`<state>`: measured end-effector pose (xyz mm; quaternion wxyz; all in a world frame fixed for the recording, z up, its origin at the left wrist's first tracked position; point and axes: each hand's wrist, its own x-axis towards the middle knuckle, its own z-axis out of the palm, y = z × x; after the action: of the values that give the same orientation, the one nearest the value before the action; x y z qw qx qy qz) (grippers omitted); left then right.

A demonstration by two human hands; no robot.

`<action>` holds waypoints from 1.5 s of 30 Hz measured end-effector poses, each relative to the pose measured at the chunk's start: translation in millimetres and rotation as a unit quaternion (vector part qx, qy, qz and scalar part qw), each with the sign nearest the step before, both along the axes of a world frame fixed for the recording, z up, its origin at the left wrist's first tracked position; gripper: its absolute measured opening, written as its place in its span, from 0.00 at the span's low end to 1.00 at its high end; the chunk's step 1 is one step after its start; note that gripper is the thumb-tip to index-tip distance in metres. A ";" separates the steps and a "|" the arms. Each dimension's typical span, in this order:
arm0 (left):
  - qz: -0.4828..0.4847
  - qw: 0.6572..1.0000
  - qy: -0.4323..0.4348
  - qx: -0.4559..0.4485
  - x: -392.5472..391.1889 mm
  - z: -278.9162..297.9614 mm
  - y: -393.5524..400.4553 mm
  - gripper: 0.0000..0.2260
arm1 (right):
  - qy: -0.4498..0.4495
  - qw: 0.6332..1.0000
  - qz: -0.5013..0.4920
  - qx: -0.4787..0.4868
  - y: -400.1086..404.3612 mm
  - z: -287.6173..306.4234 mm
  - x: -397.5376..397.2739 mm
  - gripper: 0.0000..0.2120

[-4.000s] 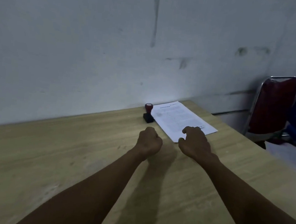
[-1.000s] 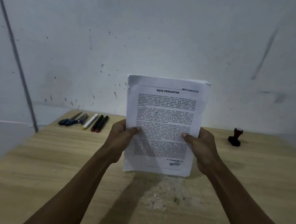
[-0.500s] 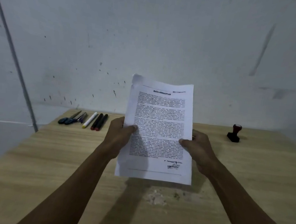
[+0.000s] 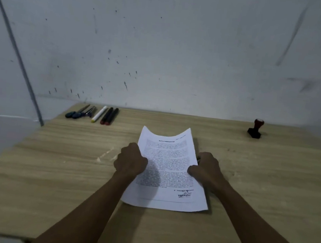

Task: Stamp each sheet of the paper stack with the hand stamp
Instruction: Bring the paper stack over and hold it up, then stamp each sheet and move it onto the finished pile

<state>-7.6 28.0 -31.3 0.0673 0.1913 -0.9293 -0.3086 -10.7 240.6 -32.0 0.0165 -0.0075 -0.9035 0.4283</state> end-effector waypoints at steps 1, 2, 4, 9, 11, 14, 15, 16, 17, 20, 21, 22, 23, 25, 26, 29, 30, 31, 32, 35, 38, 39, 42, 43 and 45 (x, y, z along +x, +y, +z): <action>-0.001 1.000 -0.002 -0.008 0.5 -1.0 0.0 0.13 | 0.004 1.000 -0.003 0.008 0.0 -1.5 0.4 0.08; -0.001 1.000 -0.003 -0.013 0.4 -2.1 -0.5 0.14 | 0.005 1.000 -0.006 0.017 -0.1 -2.7 1.0 0.07; -0.001 1.000 -0.002 -0.023 0.6 -3.4 -1.5 0.16 | -0.003 1.000 -0.012 0.029 0.2 -5.2 2.3 0.05; -0.007 0.999 0.003 -0.047 2.4 -6.9 -1.9 0.20 | -0.029 0.995 -0.048 0.078 1.1 -5.9 4.7 0.10; -0.011 0.998 0.005 -0.056 2.7 -8.0 -2.9 0.19 | -0.025 0.992 -0.063 0.106 1.3 -4.8 5.8 0.13; -0.018 0.997 -0.008 -0.076 3.5 -8.2 -3.5 0.15 | -0.012 0.989 -0.062 0.136 2.5 -6.3 6.6 0.17; -0.021 0.996 -0.010 -0.081 3.7 -8.2 -3.4 0.15 | -0.009 0.988 -0.061 0.139 3.2 -7.1 6.5 0.19; -0.024 0.996 -0.011 -0.087 3.8 -8.0 -3.3 0.15 | -0.005 0.988 -0.061 0.140 3.5 -7.9 6.2 0.20; -0.028 0.995 -0.011 -0.092 3.7 -7.6 -3.3 0.15 | -0.004 0.988 -0.060 0.143 3.5 -8.2 6.3 0.20; -0.035 0.995 -0.020 -0.095 2.2 -4.9 -3.2 0.15 | 0.000 0.987 -0.055 0.149 3.9 -7.6 7.1 0.20; -0.037 0.995 -0.026 -0.094 1.3 -3.9 -3.4 0.16 | 0.001 0.987 -0.053 0.150 4.4 -7.4 7.2 0.20; -0.039 0.994 -0.032 -0.096 0.3 -2.8 -3.6 0.16 | 0.001 0.987 -0.050 0.152 5.1 -7.1 7.0 0.19; -0.041 0.994 -0.039 -0.098 -0.7 -1.7 -3.5 0.17 | 0.001 0.987 -0.046 0.154 6.0 -6.8 6.8 0.19; -0.046 0.993 -0.052 -0.100 -2.7 0.6 -2.9 0.19 | -0.001 0.988 -0.039 0.152 7.7 -6.0 5.7 0.19; -0.048 0.992 -0.054 -0.103 -3.7 1.5 -2.1 0.20 | -0.001 0.988 -0.038 0.147 8.7 -5.7 5.3 0.18; -0.054 0.992 -0.006 -0.114 -6.9 4.1 5.6 0.19 | 0.017 0.992 -0.043 0.120 13.7 -5.2 3.0 0.18; -0.058 0.992 0.024 -0.106 -8.2 5.3 10.3 0.19 | 0.025 0.992 -0.048 0.111 16.5 -5.3 2.3 0.19; -0.066 0.992 0.054 -0.092 -10.0 6.2 16.4 0.18 | 0.033 0.993 -0.054 0.102 20.1 -5.3 1.4 0.20; -0.077 0.991 0.082 -0.077 -11.5 7.1 22.7 0.17 | 0.041 0.993 -0.059 0.095 23.7 -5.5 0.4 0.21; -0.129 0.981 0.142 -0.028 -17.2 10.0 43.4 0.15 | 0.053 0.992 -0.074 0.086 36.0 -5.6 -5.3 0.20; -0.209 0.964 0.164 -0.004 -26.7 10.6 69.4 0.13 | 0.062 0.990 -0.097 0.087 53.1 -4.2 -13.8 0.17; -0.237 0.957 0.167 0.002 -29.9 10.8 79.1 0.12 | 0.064 0.989 -0.105 0.086 59.0 -3.6 -17.0 0.17; -0.300 0.937 0.178 0.019 -44.4 11.7 114.2 0.10 | 0.060 0.986 -0.133 0.081 83.5 -2.8 -29.2 0.17; -0.314 0.932 0.179 0.019 -49.2 12.0 124.7 0.09 | 0.057 0.985 -0.144 0.078 91.1 -3.0 -34.0 0.17; -0.337 0.924 0.177 0.022 -61.6 12.0 146.2 0.09 | 0.051 0.981 -0.172 0.073 108.0 -3.3 -46.6 0.18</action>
<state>-69.2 174.2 -19.3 0.1188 -0.1896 -0.9049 -0.3620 -57.4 348.6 -35.3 0.1364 -0.1401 -0.9153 0.3522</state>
